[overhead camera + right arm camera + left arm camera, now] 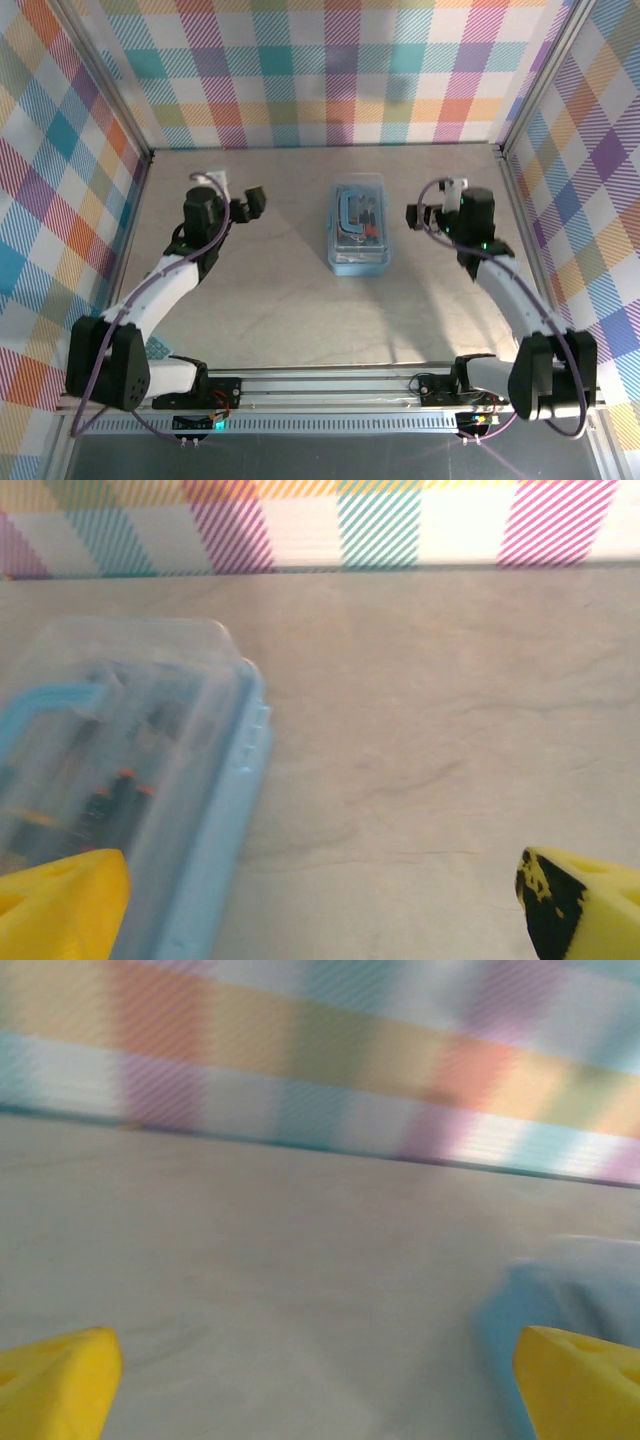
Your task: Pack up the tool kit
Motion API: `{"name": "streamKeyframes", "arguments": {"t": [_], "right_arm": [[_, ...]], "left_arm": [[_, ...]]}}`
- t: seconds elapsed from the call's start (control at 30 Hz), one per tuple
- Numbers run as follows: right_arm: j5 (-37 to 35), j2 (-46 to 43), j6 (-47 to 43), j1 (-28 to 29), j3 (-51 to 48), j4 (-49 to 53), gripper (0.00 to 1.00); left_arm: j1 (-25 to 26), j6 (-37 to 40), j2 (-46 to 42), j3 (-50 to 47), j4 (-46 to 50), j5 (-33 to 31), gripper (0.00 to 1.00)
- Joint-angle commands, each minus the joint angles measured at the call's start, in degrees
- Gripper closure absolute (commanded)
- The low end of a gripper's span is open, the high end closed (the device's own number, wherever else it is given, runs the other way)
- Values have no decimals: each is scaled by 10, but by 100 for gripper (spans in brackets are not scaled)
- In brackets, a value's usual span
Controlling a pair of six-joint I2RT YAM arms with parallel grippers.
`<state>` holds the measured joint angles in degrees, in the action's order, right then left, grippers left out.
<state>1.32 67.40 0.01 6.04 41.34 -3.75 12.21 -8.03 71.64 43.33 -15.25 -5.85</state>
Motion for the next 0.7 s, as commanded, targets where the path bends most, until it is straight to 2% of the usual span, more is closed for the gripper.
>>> {"name": "streamKeyframes", "arguments": {"t": [0.0, 0.07, 0.13, 0.23, 0.27, 0.33, 0.4, 0.47, 0.53, 0.57, 0.63, 0.67], "right_arm": [[-62, -9, -67, -7, -117, -176, 1], [-65, 9, -63, -8, -167, -246, 1], [-70, 51, -41, -14, -183, -304, 1], [-42, 149, -10, -32, -180, -389, 1], [-39, 189, -9, -33, -171, -415, 1], [-22, 192, 10, -53, -168, -404, 1], [-19, 208, 8, -54, -178, -441, 1], [-18, 205, 8, -53, -175, -429, 1], [-18, 204, 8, -54, -175, -427, 1], [-18, 204, 8, -54, -176, -430, 1], [-18, 203, 8, -54, -175, -429, 1], [-18, 204, 7, -54, -176, -430, 1]], "left_arm": [[-19, 26, -26, -109, -22, -174, 1], [-29, 29, -44, -174, -84, -202, 1], [-44, 28, -39, -213, -133, -199, 1], [-65, 28, 27, -228, -200, -184, 1], [-68, 25, 37, -211, -182, -174, 1], [-75, 32, 73, -214, -248, -158, 1], [-85, 45, 147, -210, -332, -143, 0], [-67, 77, 163, -178, -277, -103, 0], [-67, 77, 179, -201, -327, -101, 0], [-67, 80, 197, -216, -391, -110, 1], [-67, 74, 182, -205, -340, -109, 0], [-66, 79, 189, -209, -365, -113, 1]]}}
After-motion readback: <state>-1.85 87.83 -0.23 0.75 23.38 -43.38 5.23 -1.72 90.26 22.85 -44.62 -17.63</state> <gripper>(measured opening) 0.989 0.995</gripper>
